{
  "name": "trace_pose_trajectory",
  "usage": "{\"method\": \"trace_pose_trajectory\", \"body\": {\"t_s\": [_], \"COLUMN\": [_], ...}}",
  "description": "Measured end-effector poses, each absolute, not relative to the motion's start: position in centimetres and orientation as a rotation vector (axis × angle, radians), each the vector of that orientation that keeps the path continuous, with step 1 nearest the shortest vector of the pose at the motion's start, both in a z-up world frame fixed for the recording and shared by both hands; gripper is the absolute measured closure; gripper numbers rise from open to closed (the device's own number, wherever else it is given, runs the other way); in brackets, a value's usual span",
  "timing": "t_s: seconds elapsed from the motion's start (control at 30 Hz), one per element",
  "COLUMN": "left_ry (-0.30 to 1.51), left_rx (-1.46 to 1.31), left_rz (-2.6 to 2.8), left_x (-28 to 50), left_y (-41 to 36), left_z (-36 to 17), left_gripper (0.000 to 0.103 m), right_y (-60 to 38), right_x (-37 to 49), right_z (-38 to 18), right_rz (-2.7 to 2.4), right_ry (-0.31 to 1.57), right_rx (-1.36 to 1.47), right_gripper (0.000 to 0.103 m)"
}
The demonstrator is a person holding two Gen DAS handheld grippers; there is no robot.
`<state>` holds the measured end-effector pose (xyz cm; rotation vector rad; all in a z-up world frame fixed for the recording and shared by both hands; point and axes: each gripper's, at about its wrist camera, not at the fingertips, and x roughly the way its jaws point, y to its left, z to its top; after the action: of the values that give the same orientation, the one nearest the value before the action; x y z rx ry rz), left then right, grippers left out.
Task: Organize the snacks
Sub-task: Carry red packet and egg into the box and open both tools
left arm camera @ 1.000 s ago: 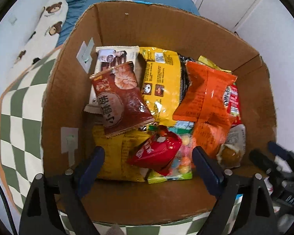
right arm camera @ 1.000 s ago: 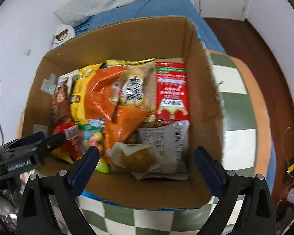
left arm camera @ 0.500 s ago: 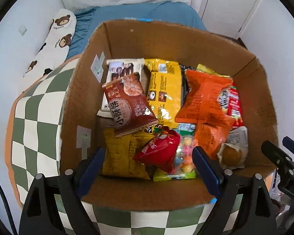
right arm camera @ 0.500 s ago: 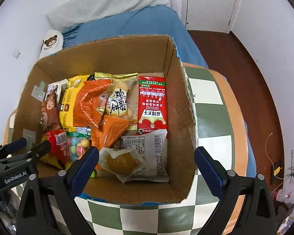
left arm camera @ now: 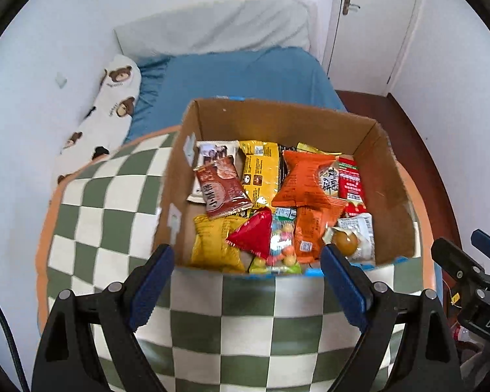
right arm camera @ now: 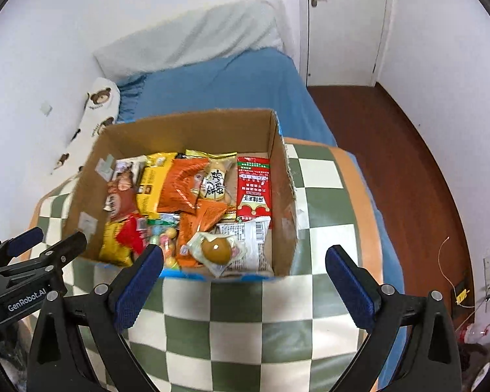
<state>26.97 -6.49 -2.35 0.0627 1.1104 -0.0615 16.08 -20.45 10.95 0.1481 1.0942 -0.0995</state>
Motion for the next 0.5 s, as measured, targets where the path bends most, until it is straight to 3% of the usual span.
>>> {"method": "trace_pose_trajectory", "body": {"t_s": [0.5], "left_ry": [0.974], "left_rx": [0.042], "left_rz": [-0.066], "left_x": [16.8], "left_y": [-5.8], "left_z": [5.4], "left_gripper": [0.012], "right_y": [-17.8], "right_x": [5.0], "right_z": [21.5], "right_rz": [-0.060], "right_ry": [0.934], "right_rx": [0.129], "right_gripper": [0.000]}}
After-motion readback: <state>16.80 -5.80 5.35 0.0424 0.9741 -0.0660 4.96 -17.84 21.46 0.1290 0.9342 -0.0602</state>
